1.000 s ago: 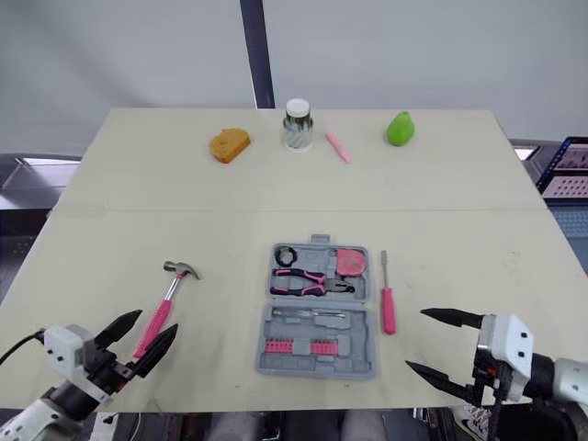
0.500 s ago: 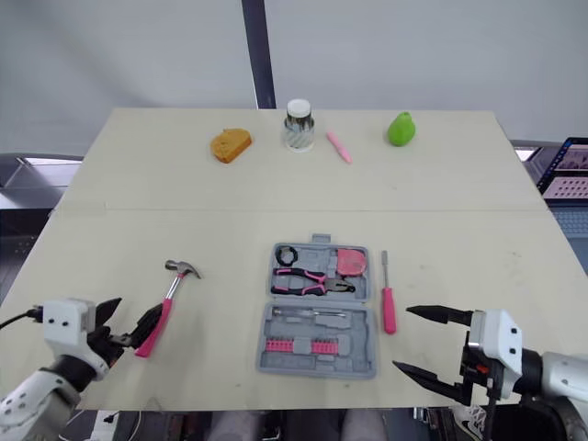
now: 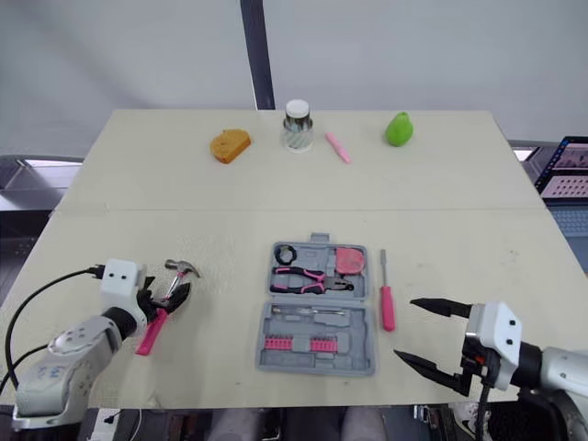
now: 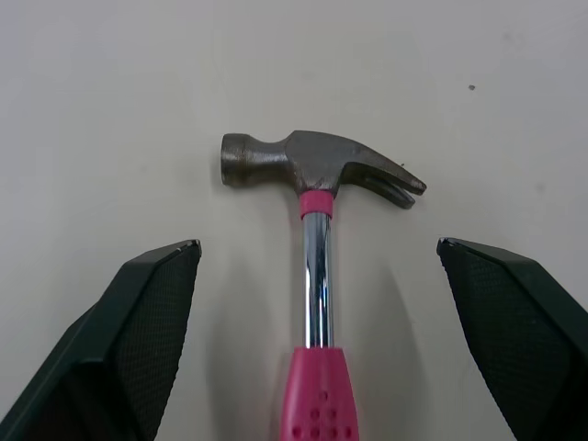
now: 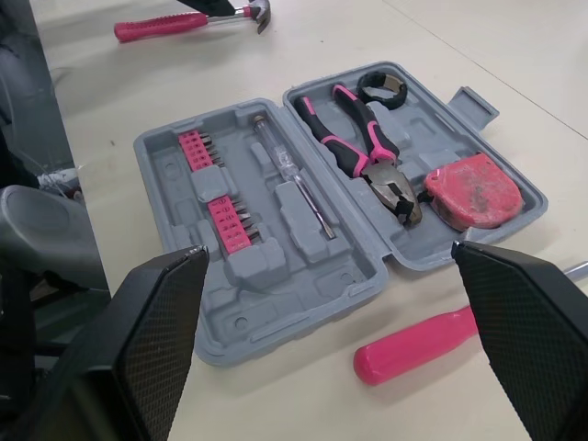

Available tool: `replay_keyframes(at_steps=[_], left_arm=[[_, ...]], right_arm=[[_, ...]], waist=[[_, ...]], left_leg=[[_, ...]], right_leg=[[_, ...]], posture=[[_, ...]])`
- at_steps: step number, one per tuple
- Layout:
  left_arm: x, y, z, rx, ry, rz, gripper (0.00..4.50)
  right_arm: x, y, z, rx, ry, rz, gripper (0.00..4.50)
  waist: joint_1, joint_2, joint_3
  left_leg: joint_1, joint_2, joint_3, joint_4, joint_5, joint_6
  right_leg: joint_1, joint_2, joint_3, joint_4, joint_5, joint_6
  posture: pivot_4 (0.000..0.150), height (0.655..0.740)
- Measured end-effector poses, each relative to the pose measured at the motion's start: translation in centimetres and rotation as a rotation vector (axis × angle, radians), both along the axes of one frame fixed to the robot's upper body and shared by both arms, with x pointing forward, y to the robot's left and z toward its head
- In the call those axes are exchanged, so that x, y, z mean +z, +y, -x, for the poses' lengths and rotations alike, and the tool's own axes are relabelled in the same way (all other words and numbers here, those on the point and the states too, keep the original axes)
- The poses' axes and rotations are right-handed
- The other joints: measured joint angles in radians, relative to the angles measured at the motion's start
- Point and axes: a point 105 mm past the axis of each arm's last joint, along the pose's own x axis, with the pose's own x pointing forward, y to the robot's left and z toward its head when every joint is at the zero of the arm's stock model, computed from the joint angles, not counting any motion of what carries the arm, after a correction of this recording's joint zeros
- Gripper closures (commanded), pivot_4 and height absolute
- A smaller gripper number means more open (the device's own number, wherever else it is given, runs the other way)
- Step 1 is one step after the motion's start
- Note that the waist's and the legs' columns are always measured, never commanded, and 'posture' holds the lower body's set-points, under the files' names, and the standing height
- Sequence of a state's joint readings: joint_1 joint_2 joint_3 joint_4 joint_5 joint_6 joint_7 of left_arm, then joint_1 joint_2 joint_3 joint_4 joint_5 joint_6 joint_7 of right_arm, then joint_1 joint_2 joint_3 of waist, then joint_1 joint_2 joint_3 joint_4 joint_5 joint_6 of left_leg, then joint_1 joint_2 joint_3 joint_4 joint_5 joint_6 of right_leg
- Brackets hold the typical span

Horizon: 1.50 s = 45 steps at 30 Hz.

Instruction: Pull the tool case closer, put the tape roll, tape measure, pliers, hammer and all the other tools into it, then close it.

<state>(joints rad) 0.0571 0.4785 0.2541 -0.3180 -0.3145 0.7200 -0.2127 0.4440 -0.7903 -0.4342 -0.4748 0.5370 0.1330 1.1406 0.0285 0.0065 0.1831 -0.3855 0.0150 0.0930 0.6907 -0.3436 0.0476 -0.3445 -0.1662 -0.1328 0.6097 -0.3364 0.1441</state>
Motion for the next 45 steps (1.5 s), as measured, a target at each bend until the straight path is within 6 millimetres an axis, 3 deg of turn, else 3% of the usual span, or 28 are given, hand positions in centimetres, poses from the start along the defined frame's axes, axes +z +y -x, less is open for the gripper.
replay_keyframes(at_steps=[9, 26, 29, 36, 45], left_arm=[[-1.2, -0.6, -1.2, -0.007, 0.068, -0.009, 0.07], [-0.9, -1.3, -2.7, -0.024, 0.073, -0.016, 0.07], [-0.9, -1.2, -2.8, -0.025, 0.075, -0.022, 0.97], [-0.9, -1.1, -2.8, -0.019, 0.076, -0.031, 4.49], [-0.9, -1.2, -3.0, -0.030, 0.077, -0.058, 4.49]], right_arm=[[0.1, 0.2, 0.3, -0.015, -0.003, 0.010, 0.00], [0.4, -0.3, 0.4, -0.049, -0.009, 0.025, 0.00], [0.4, -0.3, 0.4, -0.050, -0.008, 0.025, 0.00], [0.3, -0.3, 0.4, -0.053, -0.008, 0.025, 0.00], [0.4, -0.3, 0.4, -0.058, -0.010, 0.026, 0.00]], waist=[[0.000, 0.000, 0.000], [0.019, 0.000, 0.000], [0.021, 0.000, 0.000], [0.025, 0.000, 0.000], [0.027, 0.000, 0.000]], left_leg=[[0.000, 0.000, 0.000, 0.000, 0.001, 0.000], [0.000, 0.000, 0.000, 0.000, 0.002, -0.001], [0.000, 0.000, 0.001, 0.000, 0.002, -0.001], [0.000, 0.000, 0.000, 0.000, 0.002, -0.001], [0.000, 0.000, 0.000, 0.000, 0.002, -0.001]], right_leg=[[0.000, 0.000, 0.000, 0.001, 0.000, 0.000], [-0.002, 0.000, 0.000, 0.001, 0.000, 0.000], [-0.002, 0.000, 0.000, 0.001, 0.000, 0.000], [-0.002, -0.001, 0.000, 0.000, 0.000, 0.000], [-0.002, -0.001, 0.000, 0.000, 0.000, 0.000]], posture=[[0.150, 0.6950], [0.150, 0.6950], [0.150, 0.6950], [0.150, 0.6950], [0.150, 0.6950]])
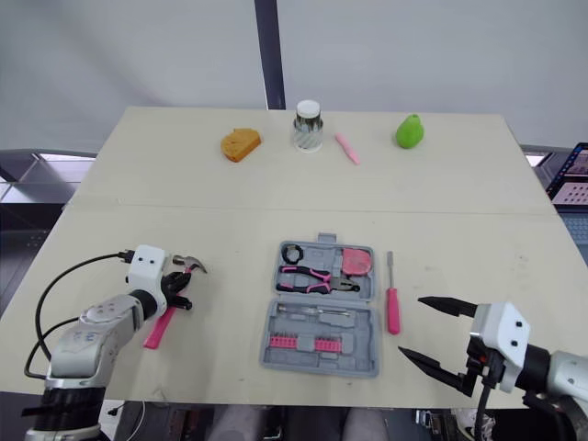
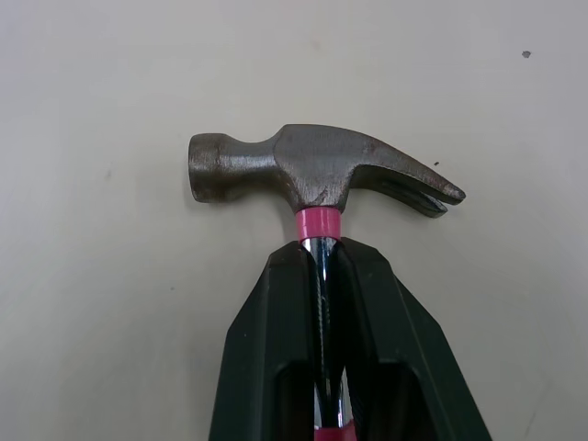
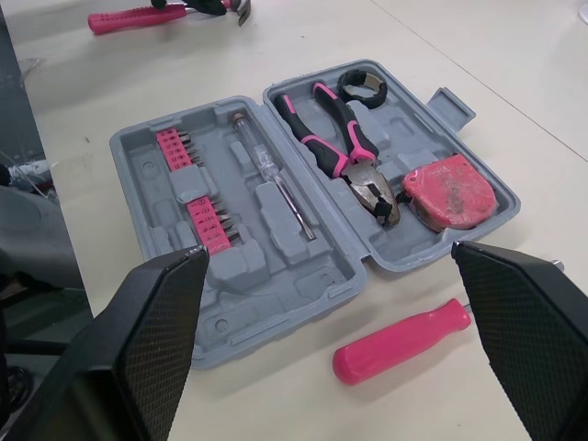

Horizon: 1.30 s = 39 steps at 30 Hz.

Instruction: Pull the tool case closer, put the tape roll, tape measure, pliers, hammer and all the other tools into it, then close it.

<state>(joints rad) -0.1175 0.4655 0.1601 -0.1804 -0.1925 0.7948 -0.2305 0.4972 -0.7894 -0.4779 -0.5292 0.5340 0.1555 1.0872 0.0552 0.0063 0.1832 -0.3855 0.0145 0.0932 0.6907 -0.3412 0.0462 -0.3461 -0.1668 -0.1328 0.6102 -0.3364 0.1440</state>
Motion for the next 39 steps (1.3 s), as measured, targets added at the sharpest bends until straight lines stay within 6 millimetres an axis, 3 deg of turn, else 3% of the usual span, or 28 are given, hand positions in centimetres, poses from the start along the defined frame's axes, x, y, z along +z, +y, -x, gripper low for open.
replay_keyframes(at_steps=[8, 15, 21, 24, 28, 29, 39], left_arm=[[0.01, -0.06, -0.03, -0.006, 0.000, -0.009, 4.49], [0.02, -0.53, -0.19, -0.025, 0.001, 0.001, 1.26], [0.00, -0.60, -0.37, -0.031, 0.001, 0.001, 1.26], [0.00, -0.58, -0.58, -0.032, -0.002, 0.004, 2.14], [0.04, -0.52, -0.67, -0.029, -0.006, 0.005, 4.13], [0.07, -0.53, -0.69, -0.030, -0.007, 0.006, 4.46], [0.15, -0.40, -0.61, -0.041, -0.001, 0.000, 4.46]], right_arm=[[-0.16, -0.05, 0.14, -0.003, 0.009, 0.000, 0.00], [-0.20, -0.07, 0.18, -0.004, 0.011, 0.000, 0.00], [-0.25, -0.10, 0.19, -0.006, 0.012, 0.003, 0.00], [-0.26, -0.11, 0.18, -0.008, 0.011, 0.002, 0.00], [-0.27, -0.12, 0.17, -0.011, 0.011, 0.002, 0.00], [-0.28, -0.12, 0.17, -0.011, 0.011, 0.002, 0.00], [-0.22, -0.14, 0.08, -0.016, 0.006, 0.002, 0.00]], waist=[[0.000, 0.000, 0.000], [-0.001, 0.000, 0.000], [-0.001, 0.000, 0.000], [0.000, 0.000, 0.000], [-0.001, 0.000, 0.000], [-0.001, 0.000, 0.000], [-0.002, 0.000, 0.000]], left_leg=[[0.000, 0.000, 0.000, 0.000, 0.000, 0.000], [0.000, 0.000, 0.000, 0.000, 0.000, 0.000], [0.000, 0.000, 0.000, 0.000, 0.000, 0.000], [0.000, 0.000, 0.000, 0.000, 0.001, 0.000], [0.000, 0.000, 0.000, 0.000, 0.001, 0.000], [0.000, 0.000, 0.000, 0.000, 0.000, 0.000], [0.000, 0.000, 0.000, 0.000, 0.000, 0.000]], right_leg=[[0.000, 0.000, 0.000, 0.000, 0.000, 0.000], [0.000, 0.000, 0.000, 0.000, 0.000, 0.000], [0.000, 0.000, 0.000, 0.000, 0.000, 0.000], [0.000, 0.000, 0.000, 0.000, 0.000, 0.000], [0.000, 0.000, 0.000, 0.000, 0.000, 0.000], [0.000, 0.000, 0.000, 0.000, 0.000, 0.000], [0.000, 0.000, 0.000, 0.000, 0.000, 0.000]], posture=[[0.150, 0.6950], [0.150, 0.6950], [0.150, 0.6950], [0.150, 0.6950], [0.150, 0.6950], [0.150, 0.6950], [0.150, 0.6950]])
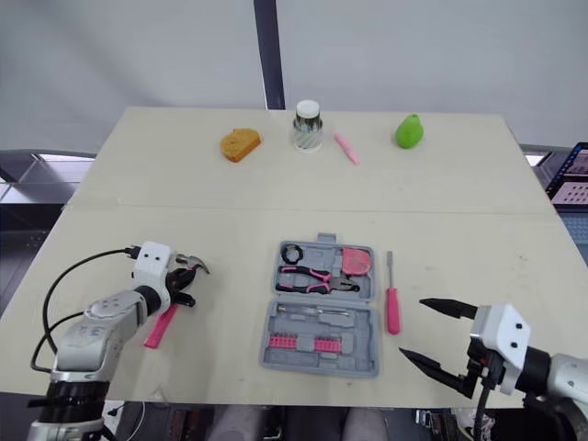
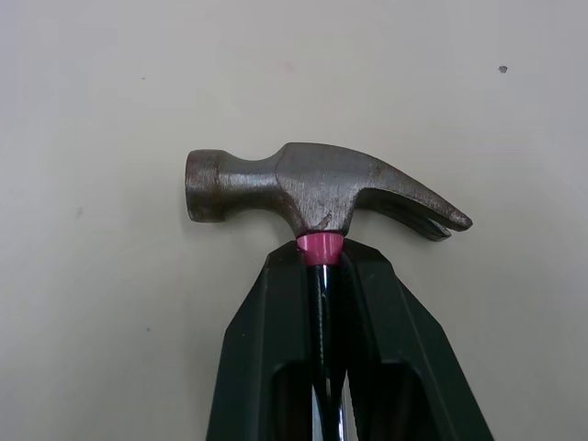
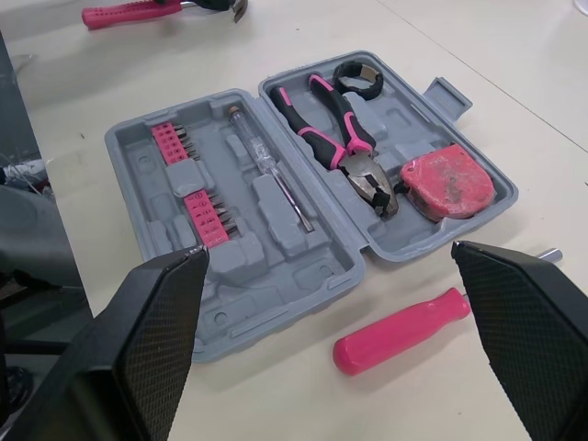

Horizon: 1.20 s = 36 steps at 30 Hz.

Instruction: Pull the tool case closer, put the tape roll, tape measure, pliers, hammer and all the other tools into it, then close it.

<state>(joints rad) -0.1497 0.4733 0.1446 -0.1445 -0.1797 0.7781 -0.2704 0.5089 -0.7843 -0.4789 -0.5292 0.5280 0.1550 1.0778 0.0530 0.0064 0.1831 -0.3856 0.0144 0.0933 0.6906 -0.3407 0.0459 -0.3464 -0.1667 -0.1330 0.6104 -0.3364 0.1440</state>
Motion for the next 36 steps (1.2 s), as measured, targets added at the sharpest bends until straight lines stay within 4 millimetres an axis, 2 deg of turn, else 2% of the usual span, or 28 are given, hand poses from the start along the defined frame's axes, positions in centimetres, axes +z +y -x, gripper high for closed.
replay_keyframes(at_steps=[4, 7, 11, 21, 29, 34, 36], left_arm=[[0.5, 0.3, 0.7, -0.090, 0.050, -0.033, 4.46], [2.0, -0.8, 1.1, -0.221, 0.057, -0.046, 4.46], [3.9, -3.2, 1.1, -0.414, 0.061, -0.053, 4.46], [5.8, -9.6, 0.9, -0.759, 0.078, -0.061, 4.46], [5.1, -14.1, 3.3, -1.027, 0.134, -0.072, 4.46], [5.9, -17.4, 4.5, -1.147, 0.091, -0.092, 4.46], [6.0, -18.1, 4.7, -1.168, 0.095, -0.106, 4.46]], right_arm=[[0.2, 0.0, -0.2, 0.002, -0.014, -0.001, 0.00], [0.3, -0.2, -0.6, -0.003, -0.022, -0.004, 0.00], [0.8, -0.1, -1.3, 0.012, -0.055, -0.009, 0.00], [0.5, 0.1, -1.5, 0.039, -0.061, -0.005, 0.00], [-0.4, 0.2, -0.3, 0.073, -0.005, -0.001, 0.00], [-0.3, 0.3, 0.1, 0.125, -0.011, 0.024, 0.00], [-0.3, 0.4, 0.2, 0.144, -0.024, 0.038, 0.00]], waist=[[-0.003, -0.001, 0.000], [-0.005, -0.001, 0.001], [-0.001, -0.001, 0.001], [-0.002, -0.002, 0.001], [-0.002, -0.003, 0.002], [0.000, -0.004, 0.002], [0.000, -0.004, 0.002]], left_leg=[[-0.001, 0.000, 0.000, 0.000, 0.000, 0.000], [-0.002, 0.000, 0.001, 0.000, 0.000, 0.000], [-0.002, 0.000, 0.001, 0.000, 0.001, -0.001], [-0.004, -0.001, 0.002, 0.000, 0.003, 0.001], [-0.004, -0.001, 0.003, 0.000, 0.005, 0.002], [-0.005, -0.001, 0.002, 0.001, 0.007, 0.002], [-0.005, -0.001, 0.002, 0.001, 0.007, 0.002]], right_leg=[[-0.002, 0.001, 0.000, 0.002, 0.000, 0.000], [-0.002, 0.000, 0.000, 0.001, 0.000, 0.000], [-0.003, 0.000, 0.000, 0.001, 0.000, 0.000], [-0.005, 0.002, 0.000, 0.005, 0.000, 0.000], [-0.006, 0.003, 0.002, 0.006, 0.000, 0.000], [-0.006, 0.002, 0.002, 0.007, 0.000, 0.000], [-0.006, 0.002, 0.001, 0.007, 0.000, 0.000]], posture=[[0.150, 0.6950], [0.150, 0.6950], [0.150, 0.6950], [0.150, 0.6950], [0.150, 0.6950], [0.150, 0.6950], [0.150, 0.6950]])
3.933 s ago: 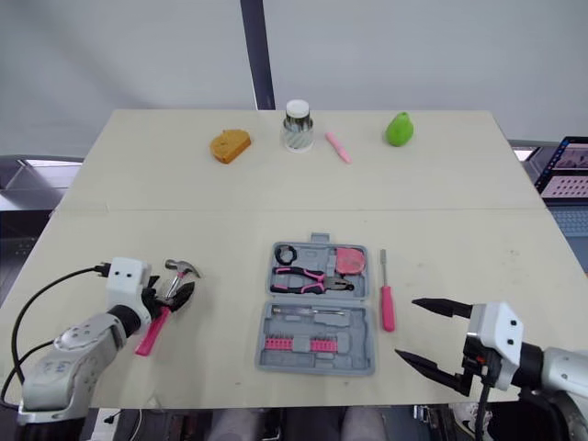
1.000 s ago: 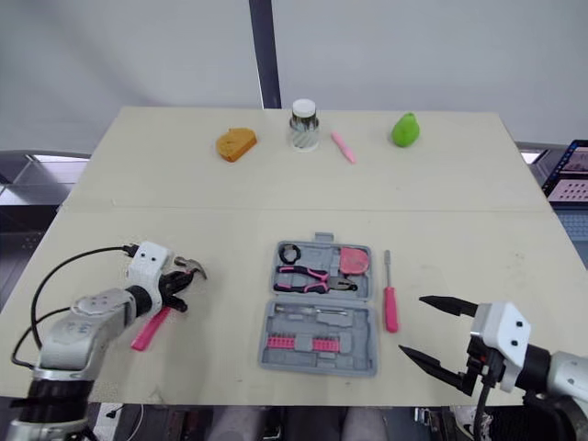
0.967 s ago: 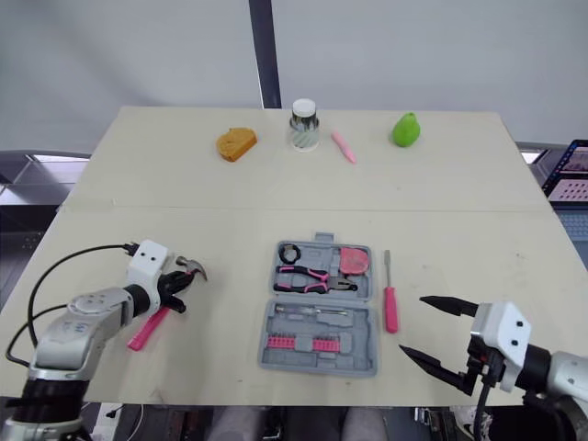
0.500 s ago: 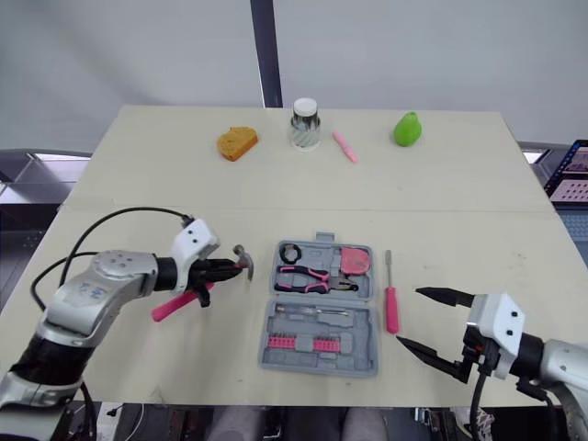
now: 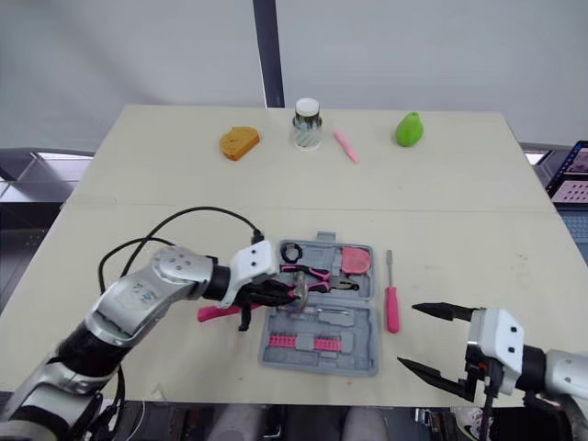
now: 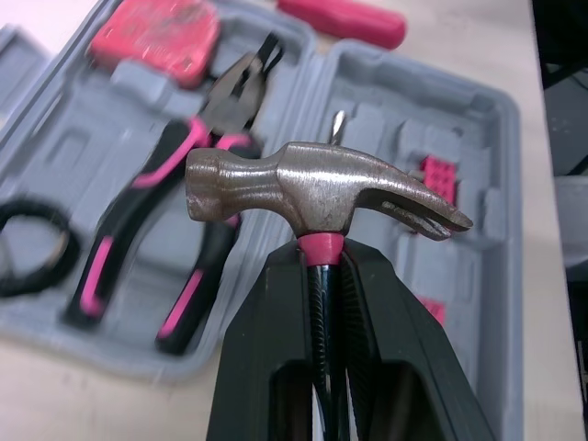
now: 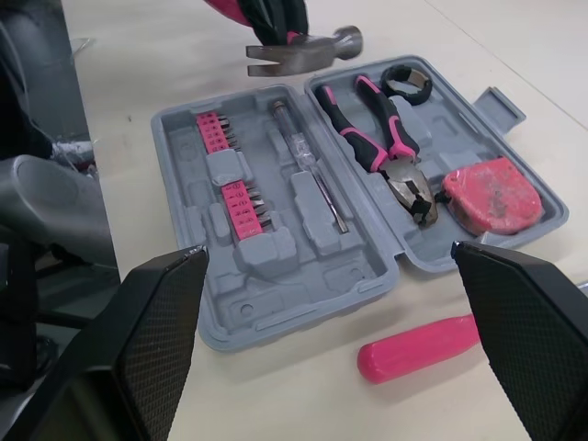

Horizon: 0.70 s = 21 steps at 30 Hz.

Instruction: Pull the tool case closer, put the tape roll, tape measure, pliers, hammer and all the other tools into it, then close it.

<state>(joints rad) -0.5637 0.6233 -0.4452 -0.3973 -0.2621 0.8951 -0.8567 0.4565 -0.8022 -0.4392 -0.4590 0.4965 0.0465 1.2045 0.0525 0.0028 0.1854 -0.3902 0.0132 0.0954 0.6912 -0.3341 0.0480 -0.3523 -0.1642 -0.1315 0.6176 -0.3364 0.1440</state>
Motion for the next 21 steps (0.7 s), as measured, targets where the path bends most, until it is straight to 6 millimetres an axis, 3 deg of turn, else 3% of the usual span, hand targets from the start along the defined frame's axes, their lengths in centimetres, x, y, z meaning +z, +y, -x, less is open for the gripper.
replay_keyframes(at_steps=[11, 21], left_arm=[[-1.3, -1.6, 1.2, -0.123, -0.047, -0.138, 4.46], [-0.6, -6.3, 2.4, -0.213, -0.083, -0.089, 4.46]], right_arm=[[-0.4, -0.7, -0.1, 0.023, 0.025, 0.021, 0.00], [-0.5, -0.9, -0.2, 0.036, 0.035, 0.040, 0.00]], waist=[[0.000, 0.000, 0.000], [0.001, 0.000, 0.000]], left_leg=[[0.000, 0.000, -0.001, 0.001, 0.000, 0.001], [-0.001, -0.001, -0.002, 0.003, 0.001, 0.001]], right_leg=[[0.000, 0.000, 0.000, 0.001, 0.000, 0.000], [0.001, 0.000, -0.001, 0.001, 0.000, 0.000]], posture=[[0.150, 0.6950], [0.150, 0.6950]])
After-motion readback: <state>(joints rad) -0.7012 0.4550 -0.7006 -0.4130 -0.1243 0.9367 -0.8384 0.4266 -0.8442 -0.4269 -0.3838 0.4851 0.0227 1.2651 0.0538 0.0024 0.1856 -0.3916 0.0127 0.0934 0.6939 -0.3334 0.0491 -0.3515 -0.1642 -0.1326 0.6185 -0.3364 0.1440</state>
